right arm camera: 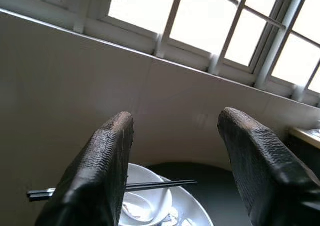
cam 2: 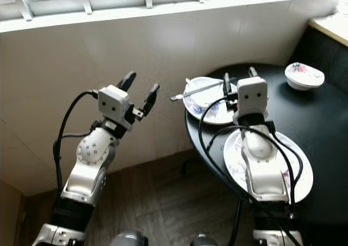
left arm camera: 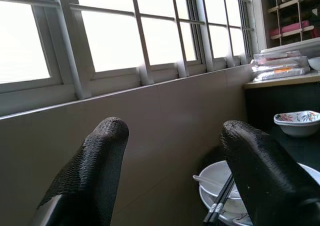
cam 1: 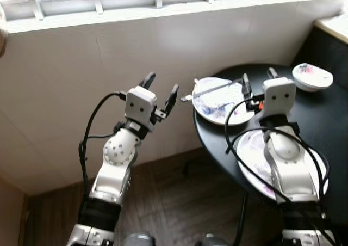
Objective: Kitchen organization
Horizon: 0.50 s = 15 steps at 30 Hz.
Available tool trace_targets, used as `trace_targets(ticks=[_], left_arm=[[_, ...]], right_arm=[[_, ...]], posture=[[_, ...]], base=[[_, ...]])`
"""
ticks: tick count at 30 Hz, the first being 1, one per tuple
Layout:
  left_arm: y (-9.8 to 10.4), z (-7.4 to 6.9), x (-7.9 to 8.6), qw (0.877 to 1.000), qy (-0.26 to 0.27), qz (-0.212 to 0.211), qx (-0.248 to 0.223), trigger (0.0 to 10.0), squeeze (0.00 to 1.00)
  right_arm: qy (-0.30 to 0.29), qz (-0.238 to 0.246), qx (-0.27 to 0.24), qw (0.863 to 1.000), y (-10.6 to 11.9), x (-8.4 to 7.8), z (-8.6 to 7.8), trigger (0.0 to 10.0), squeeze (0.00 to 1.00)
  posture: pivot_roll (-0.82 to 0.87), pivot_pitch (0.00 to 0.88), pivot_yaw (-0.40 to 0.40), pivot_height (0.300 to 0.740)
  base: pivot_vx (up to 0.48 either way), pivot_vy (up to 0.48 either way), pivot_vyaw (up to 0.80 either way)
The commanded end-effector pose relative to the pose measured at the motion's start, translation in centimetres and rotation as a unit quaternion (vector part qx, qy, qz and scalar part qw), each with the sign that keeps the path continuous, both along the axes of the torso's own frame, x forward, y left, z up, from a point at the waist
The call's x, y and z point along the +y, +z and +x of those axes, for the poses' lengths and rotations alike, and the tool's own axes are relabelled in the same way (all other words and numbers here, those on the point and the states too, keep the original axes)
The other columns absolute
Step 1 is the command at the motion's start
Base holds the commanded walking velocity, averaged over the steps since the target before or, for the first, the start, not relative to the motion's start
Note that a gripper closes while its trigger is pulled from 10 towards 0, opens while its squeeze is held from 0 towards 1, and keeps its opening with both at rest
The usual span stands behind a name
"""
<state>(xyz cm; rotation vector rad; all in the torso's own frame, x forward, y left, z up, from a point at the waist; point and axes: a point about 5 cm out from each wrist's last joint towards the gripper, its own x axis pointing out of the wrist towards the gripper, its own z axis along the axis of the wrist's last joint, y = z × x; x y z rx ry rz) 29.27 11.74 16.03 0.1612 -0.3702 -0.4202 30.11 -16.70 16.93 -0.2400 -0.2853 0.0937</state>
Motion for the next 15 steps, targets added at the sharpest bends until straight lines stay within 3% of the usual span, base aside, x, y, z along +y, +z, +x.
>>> trace_targets(ticks=[1, 15], left_arm=[[0.0, 0.0, -0.3, 1.0, -0.003, -0.002, 0.002, 10.0, 0.0], [-0.5, -0.1, -0.3, 1.0, -0.002, -0.001, 0.013, 10.0, 0.0]], right_arm=[[-0.004, -0.01, 0.01, 1.0, -0.1, -0.9, 0.1, 10.0, 0.0], [-0.02, -0.046, 0.028, 0.998, 0.9, -4.2, -0.3, 10.0, 0.0]], posture=[[0.1, 0.0, -0.048, 0.74], [0.08, 0.0, -0.052, 0.74]], base=[[0.0, 0.0, 0.0], [0.0, 0.0, 0.0]])
